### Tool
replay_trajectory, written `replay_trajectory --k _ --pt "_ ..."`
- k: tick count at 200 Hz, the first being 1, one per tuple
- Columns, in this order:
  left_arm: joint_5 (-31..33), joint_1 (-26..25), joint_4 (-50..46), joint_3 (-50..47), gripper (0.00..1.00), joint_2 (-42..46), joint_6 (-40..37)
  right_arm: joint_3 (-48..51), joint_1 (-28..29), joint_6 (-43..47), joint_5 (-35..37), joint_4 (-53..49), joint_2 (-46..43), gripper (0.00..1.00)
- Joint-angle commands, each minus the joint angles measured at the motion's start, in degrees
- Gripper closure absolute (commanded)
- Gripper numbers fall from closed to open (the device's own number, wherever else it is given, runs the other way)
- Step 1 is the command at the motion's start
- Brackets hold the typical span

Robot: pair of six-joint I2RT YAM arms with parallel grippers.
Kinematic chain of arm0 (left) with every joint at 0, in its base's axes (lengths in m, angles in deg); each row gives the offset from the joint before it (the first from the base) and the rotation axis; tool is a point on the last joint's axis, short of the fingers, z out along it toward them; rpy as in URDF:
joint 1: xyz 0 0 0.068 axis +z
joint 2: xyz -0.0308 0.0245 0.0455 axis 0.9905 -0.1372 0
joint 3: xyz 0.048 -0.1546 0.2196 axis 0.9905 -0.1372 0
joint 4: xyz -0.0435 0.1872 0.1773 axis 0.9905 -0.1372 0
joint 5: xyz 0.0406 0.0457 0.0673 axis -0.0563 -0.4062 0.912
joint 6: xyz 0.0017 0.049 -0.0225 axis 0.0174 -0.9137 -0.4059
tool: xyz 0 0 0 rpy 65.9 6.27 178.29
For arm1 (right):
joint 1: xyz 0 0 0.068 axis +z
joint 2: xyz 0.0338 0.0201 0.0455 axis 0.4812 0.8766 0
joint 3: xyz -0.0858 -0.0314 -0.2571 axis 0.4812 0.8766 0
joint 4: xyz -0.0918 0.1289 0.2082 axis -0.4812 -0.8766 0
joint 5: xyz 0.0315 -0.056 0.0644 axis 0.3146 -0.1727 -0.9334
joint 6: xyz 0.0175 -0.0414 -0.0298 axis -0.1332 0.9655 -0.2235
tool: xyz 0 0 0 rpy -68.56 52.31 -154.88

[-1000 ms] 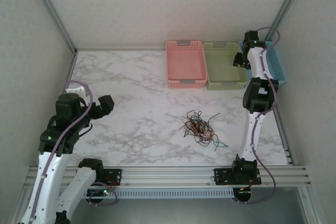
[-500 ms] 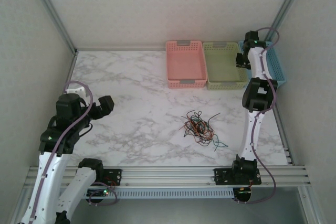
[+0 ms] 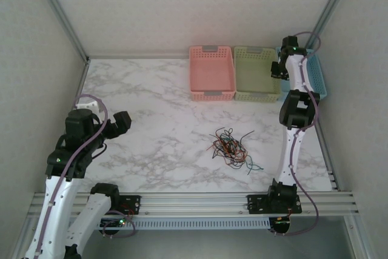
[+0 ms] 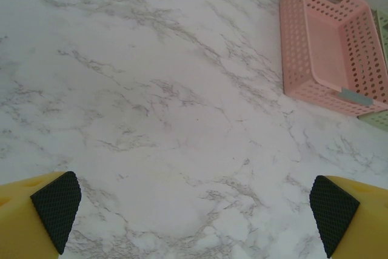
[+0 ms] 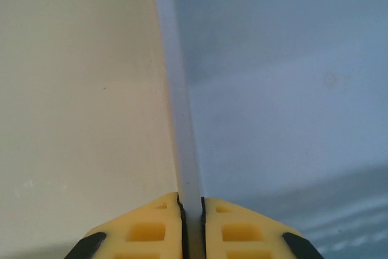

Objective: Untangle the cables

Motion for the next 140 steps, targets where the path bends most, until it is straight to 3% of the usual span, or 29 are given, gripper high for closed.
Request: replay_trajectory --k 1,40,140 --pt "0.4 0.4 0.7 -0.5 0.0 0.1 -0.9 -1.2 1.6 -0.9 -1.3 -1.6 2.1 0.95" --pt "0.2 0.4 0.8 -0.5 0.0 0.4 -0.9 -1.1 4.6 -0.7 -1.2 -1.7 1.1 1.0" --pt "-0.3 0.4 1.0 -0.7 0.0 0.8 -0.9 -1.4 13.3 2.7 -2.3 -0.2 0.8 1.0"
